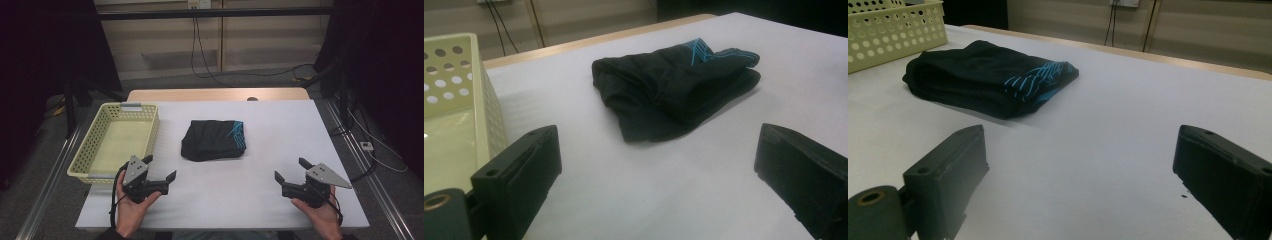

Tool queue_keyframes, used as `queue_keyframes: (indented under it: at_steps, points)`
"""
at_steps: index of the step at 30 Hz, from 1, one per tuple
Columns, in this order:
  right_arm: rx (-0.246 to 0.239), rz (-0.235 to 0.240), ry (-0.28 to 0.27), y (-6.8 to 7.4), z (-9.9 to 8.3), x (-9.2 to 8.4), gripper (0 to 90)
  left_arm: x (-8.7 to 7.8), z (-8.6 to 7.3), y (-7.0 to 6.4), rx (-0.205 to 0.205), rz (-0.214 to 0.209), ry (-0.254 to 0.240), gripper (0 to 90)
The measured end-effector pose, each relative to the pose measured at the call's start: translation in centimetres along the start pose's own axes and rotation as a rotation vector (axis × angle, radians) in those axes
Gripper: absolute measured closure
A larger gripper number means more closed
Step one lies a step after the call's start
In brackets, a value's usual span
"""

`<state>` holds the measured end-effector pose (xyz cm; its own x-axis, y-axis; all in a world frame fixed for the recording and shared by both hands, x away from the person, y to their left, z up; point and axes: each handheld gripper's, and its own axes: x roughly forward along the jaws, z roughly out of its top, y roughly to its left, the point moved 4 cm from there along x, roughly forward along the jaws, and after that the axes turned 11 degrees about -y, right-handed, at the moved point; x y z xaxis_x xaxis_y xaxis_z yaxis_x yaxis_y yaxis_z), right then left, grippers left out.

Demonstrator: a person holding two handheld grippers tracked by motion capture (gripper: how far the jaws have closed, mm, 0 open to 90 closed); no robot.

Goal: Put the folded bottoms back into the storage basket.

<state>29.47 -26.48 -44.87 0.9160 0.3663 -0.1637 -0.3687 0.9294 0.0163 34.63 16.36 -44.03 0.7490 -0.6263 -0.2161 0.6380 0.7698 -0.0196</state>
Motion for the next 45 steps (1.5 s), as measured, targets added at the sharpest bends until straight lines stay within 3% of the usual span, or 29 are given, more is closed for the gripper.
queue_keyframes:
  at_steps: [10, 16, 18, 29, 35, 45]
  points:
    - [0.006, 0.009, 0.007, 0.0, -0.1, 0.1, 7.0, 0.5, 0.2, -0.7, 0.003, -0.014, 0.007, 5.9]
    - [0.010, 0.012, 0.008, 0.0, -0.1, 0.1, 7.0, 1.0, -0.1, -1.0, 0.012, -0.048, 0.054, 5.7]
    - [0.011, 0.016, 0.011, 0.1, -0.1, 0.1, 7.0, 1.2, -0.3, -1.1, -0.005, -0.070, 0.078, 5.8]
    - [0.008, 0.020, 0.023, 0.2, -0.2, 0.3, 6.5, 1.9, -0.1, -1.8, 0.026, -0.081, 0.087, 4.4]
    - [0.012, 0.016, 0.024, 0.1, -0.3, 0.2, 6.4, 2.7, 0.0, -2.2, 0.014, -0.101, 0.097, 4.4]
    - [0.011, 0.018, 0.028, 0.1, -0.3, 0.3, 6.3, 4.3, 0.7, -2.1, 0.025, -0.091, 0.105, 4.5]
